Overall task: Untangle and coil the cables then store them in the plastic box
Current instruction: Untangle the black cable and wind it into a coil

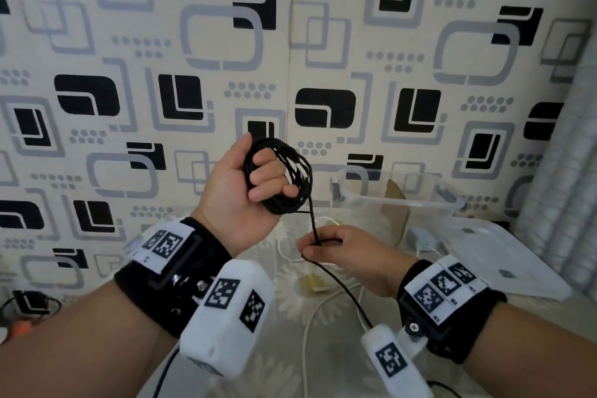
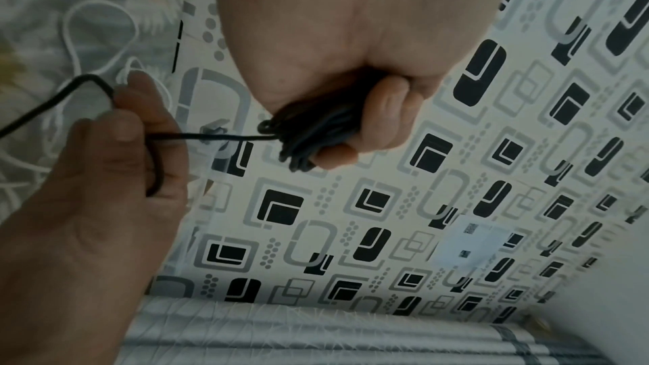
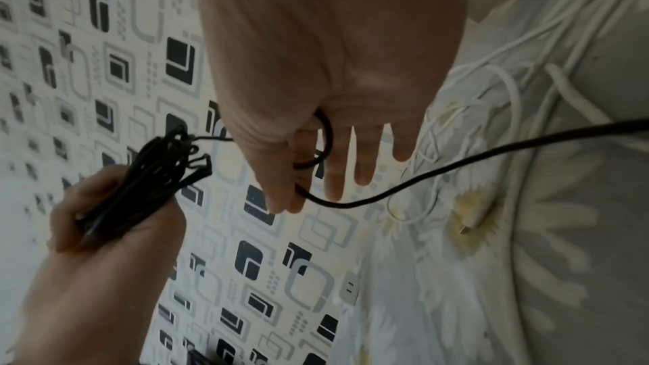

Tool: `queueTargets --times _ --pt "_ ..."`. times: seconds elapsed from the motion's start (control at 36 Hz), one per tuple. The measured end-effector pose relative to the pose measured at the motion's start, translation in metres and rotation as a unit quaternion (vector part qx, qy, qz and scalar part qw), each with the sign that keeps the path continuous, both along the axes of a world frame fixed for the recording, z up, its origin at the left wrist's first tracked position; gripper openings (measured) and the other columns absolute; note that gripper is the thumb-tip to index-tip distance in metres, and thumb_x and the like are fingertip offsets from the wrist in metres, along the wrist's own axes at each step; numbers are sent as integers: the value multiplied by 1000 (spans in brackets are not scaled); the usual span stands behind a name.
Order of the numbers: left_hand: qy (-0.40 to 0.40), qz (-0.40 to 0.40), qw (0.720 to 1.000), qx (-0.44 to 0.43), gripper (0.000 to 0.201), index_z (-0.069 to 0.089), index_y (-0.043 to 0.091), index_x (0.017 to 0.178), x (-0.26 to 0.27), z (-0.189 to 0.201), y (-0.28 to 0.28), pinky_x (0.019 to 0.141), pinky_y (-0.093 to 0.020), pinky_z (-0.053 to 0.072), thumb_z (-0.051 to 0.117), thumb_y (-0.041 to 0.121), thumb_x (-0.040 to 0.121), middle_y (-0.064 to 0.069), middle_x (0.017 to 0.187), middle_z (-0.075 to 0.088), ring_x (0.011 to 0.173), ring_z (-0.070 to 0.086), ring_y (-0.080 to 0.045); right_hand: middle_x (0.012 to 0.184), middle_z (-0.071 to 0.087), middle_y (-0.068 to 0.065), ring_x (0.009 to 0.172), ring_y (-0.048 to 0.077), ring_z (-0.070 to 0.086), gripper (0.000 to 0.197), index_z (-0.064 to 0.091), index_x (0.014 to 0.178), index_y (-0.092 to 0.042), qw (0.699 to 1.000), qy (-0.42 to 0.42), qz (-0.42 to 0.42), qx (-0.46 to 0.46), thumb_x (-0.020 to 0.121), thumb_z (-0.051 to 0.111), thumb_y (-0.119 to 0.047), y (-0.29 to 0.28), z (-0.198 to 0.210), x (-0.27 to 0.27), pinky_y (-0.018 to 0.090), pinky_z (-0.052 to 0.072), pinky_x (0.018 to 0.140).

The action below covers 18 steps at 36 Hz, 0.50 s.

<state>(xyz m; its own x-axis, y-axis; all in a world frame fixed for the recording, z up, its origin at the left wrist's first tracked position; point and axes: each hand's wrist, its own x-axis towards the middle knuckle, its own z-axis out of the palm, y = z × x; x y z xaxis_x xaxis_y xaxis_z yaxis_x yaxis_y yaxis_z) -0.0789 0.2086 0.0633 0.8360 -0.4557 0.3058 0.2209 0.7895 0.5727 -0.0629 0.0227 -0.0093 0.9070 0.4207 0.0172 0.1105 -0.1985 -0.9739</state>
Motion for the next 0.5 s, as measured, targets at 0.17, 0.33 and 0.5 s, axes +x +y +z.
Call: queueTargets --times 0.17,0.33,0.5 --pt "12 123 992 -35 41 39 21 67 2 3 -1 60 -23 44 37 47 98 9 51 32 37 31 -6 84 67 12 97 34 69 6 59 87 -5 979 79 -12 186 87 64 -1 3 5 3 30 53 91" --pt "6 227 973 -47 35 40 19 70 8 2 1 71 -26 38 42 34 101 6 59 35 45 34 -10 64 57 3 52 14 55 6 55 92 -10 981 77 -96 152 93 61 -11 5 6 5 32 53 67" --pt "9 294 955 -37 34 39 19 71 16 -2 6 70 -26 38 42 33 102 4 59 39 47 37 -11 53 48 -2 43 9 35 17 57 81 -17 991 -30 -129 -11 97 54 -21 11 6 -1 22 30 44"
